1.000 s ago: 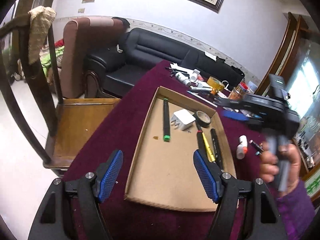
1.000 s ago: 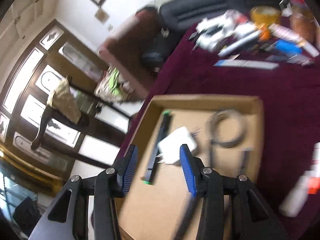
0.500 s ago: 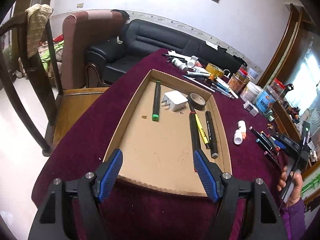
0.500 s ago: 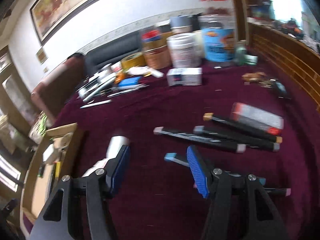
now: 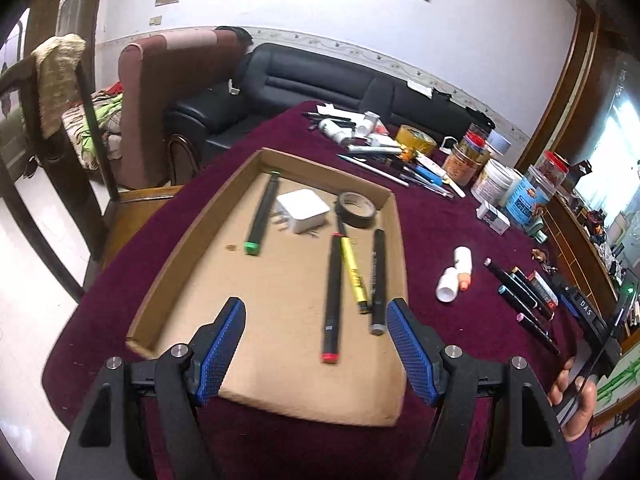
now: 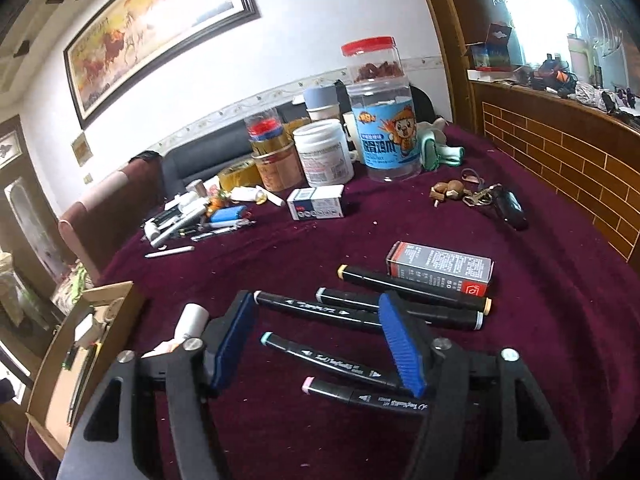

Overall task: Organize rigid objects
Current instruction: 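Grasp the white orange-capped glue bottle with the left tool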

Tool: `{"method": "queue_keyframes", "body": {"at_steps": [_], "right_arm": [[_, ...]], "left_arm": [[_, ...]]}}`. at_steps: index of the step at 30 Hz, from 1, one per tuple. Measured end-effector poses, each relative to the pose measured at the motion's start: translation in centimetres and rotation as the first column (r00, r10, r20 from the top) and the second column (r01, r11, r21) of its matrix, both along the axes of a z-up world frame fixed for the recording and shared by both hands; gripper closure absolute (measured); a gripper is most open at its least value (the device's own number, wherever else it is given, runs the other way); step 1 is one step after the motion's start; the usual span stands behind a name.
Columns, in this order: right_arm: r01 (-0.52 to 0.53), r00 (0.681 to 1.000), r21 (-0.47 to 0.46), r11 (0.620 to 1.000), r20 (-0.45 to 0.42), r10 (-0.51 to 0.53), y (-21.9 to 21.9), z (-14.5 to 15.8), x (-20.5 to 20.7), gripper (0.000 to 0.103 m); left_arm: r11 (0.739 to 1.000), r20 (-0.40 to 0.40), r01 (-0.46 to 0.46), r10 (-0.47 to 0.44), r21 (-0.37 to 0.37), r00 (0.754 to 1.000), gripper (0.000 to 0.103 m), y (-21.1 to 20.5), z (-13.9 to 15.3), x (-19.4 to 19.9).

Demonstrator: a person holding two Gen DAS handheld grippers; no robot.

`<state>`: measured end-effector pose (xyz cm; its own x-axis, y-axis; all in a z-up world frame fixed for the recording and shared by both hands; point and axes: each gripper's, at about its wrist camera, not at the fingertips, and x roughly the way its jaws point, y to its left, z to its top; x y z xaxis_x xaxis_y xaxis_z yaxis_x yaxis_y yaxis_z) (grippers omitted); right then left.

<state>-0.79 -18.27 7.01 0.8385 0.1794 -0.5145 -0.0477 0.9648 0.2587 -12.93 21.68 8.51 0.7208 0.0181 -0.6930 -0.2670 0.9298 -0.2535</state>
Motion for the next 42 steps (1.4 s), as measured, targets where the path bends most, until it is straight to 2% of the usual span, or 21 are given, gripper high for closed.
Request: {"method": "queue_keyframes", "body": {"at_steps": [5,8,12,15,17,21,25,27,28,29,31,33,38,41,42], "right_arm": [[-0.015,1.0,0.032,0.999,-0.01,0.015,0.0,0.0,0.0,0.035],[-0.012,1.0,0.053,0.999,-0.026,0.013,-0.2,-0.1,0.2,0.035],[0.022,0.999,0.082,0.996,-0.026,-0.02,-1.4,0.0,0.1,0.035],[0.089,0.996,0.114,0.99,-0.011,-0.088,-3.6,0.5,0.0,0.035],[0.15,0.989,0.159,0.976,-0.003,-0.151,-5.7,0.6,-0.2,0.03],[0.216,0.976,0.244,0.945,-0.042,-0.212,-8.4,-0.2,0.1,0.028],[0.203,0.979,0.199,0.959,-0.062,-0.194,-7.6,-0.5,1.0,0.028],[0.186,0.982,0.165,0.969,-0.06,-0.178,-6.8,-0.6,1.2,0.028],[0.181,0.983,0.143,0.973,-0.06,-0.174,-6.5,-0.6,1.3,0.028],[0.18,0.983,0.116,0.977,-0.063,-0.173,-6.1,-0.6,1.6,0.028],[0.171,0.984,0.098,0.98,-0.073,-0.165,-5.7,-0.9,1.9,0.028],[0.157,0.985,0.096,0.983,-0.086,-0.149,-5.5,-1.0,2.3,0.028],[0.133,0.987,0.076,0.988,-0.103,-0.125,-4.7,-1.3,2.6,0.028],[0.131,0.987,0.056,0.99,-0.106,-0.124,-4.4,-1.4,2.6,0.028],[0.133,0.986,0.053,0.99,-0.107,-0.126,-4.4,-1.5,2.7,0.028]], "left_arm": [[0.997,-0.027,0.072,-0.071,0.03,0.997,0.026,-3.2,-0.1,2.1],[0.988,-0.043,0.146,-0.143,0.058,0.989,0.026,-5.9,-0.2,3.6],[0.973,-0.054,0.228,-0.226,0.041,0.973,0.027,-8.8,-0.1,6.1],[0.951,-0.058,0.305,-0.302,0.053,0.952,0.027,-11.6,0.5,8.7],[0.935,-0.068,0.349,-0.346,0.057,0.936,0.027,-13.6,0.7,10.5],[0.903,-0.087,0.425,-0.42,0.06,0.904,0.027,-17.9,-0.3,15.2],[0.883,-0.134,0.467,-0.458,0.042,0.879,0.027,-20.6,-2.3,20.0],[0.88,-0.17,0.467,-0.449,0.089,0.877,0.027,-20.9,-2.7,21.9],[0.893,-0.183,0.431,-0.405,0.13,0.896,0.027,-20.3,-2.6,22.4],[0.903,-0.181,0.409,-0.384,0.132,0.905,0.027,-19.7,-2.5,22.4],[0.916,-0.187,0.394,-0.376,0.074,0.908,0.026,-17.9,-2.9,22.0],[0.921,-0.233,0.386,-0.364,0.056,0.902,0.026,-16.4,-4.0,20.9],[0.898,-0.267,0.424,-0.383,0.116,0.884,0.026,-15.5,-6.4,18.6],[0.891,-0.257,0.446,-0.413,0.086,0.874,0.026,-15.1,-7.3,18.3],[0.885,-0.258,0.458,-0.425,0.085,0.868,0.031,-15.2,-7.5,18.3]]}}
